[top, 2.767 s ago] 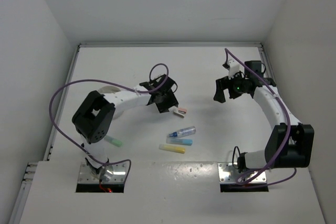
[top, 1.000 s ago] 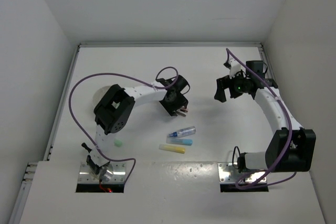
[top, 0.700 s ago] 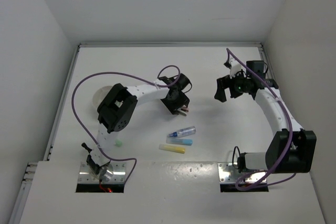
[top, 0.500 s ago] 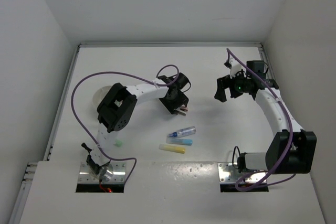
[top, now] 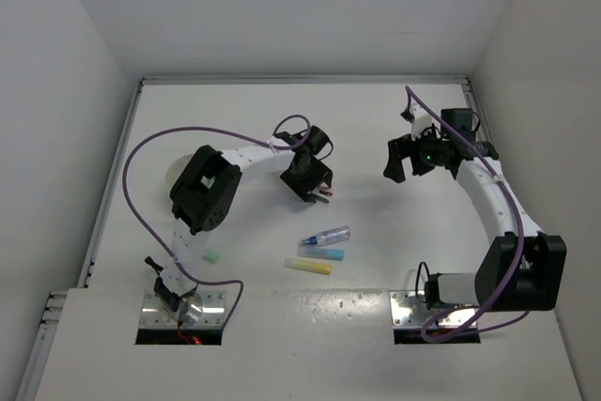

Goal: Sort the stationery into containers
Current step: Pick up the stapler from the center of the board.

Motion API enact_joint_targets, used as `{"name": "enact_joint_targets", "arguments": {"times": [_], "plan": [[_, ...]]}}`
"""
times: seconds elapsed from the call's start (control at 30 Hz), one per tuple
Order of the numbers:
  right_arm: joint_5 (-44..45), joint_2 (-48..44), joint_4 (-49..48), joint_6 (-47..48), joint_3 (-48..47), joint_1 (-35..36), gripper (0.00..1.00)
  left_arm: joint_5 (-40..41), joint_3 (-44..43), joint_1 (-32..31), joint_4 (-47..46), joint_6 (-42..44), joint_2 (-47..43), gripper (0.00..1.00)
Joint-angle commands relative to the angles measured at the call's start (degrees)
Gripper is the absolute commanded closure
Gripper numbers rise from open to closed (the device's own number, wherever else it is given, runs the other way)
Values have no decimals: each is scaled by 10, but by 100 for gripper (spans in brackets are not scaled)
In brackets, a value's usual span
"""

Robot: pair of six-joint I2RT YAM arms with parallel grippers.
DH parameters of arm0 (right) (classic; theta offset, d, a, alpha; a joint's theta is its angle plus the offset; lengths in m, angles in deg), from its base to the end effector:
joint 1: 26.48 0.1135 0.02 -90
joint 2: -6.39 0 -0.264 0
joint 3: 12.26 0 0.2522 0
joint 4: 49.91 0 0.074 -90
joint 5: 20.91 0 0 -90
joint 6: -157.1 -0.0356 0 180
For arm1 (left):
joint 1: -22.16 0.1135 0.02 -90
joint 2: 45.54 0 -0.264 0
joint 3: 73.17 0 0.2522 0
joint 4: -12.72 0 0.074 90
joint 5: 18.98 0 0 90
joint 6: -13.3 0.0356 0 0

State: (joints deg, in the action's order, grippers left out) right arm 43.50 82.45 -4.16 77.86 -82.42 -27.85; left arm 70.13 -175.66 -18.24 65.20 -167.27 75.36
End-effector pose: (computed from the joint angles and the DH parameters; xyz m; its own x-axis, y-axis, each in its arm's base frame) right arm 0.2734 0.0088 0.2606 -0.7242 -0.1511 -0.6728 -0.3884 0.8956 0.2169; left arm 0.3277 -0.2796 0.1568 -0.6447 -0.7642 0.0179 -0.7260 0.6048 -0.3272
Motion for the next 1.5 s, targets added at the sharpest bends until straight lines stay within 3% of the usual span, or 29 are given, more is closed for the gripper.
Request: {"name": "enact_joint_targets", "arguments": {"times": [0.0, 0.5, 0.83, 1.03, 1.47], "plan": [[-9, -17, -14, 7, -8, -2, 0, -19, 10, 4, -15, -8, -23, 36], [-14, -17, -14, 7, -8, -2, 0, -4, 37, 32, -1, -45, -35, 36], [-14, -22, -14, 7, -8, -2, 0, -82, 47, 50, -45, -40, -40, 36], [-14, -22, -14, 7, -3, -2, 0, -71, 59, 60, -51, -51, -67, 36], [-14, -22, -14, 7, -3, -2, 0, -52, 58, 66, -18, -66, -41, 36]]}}
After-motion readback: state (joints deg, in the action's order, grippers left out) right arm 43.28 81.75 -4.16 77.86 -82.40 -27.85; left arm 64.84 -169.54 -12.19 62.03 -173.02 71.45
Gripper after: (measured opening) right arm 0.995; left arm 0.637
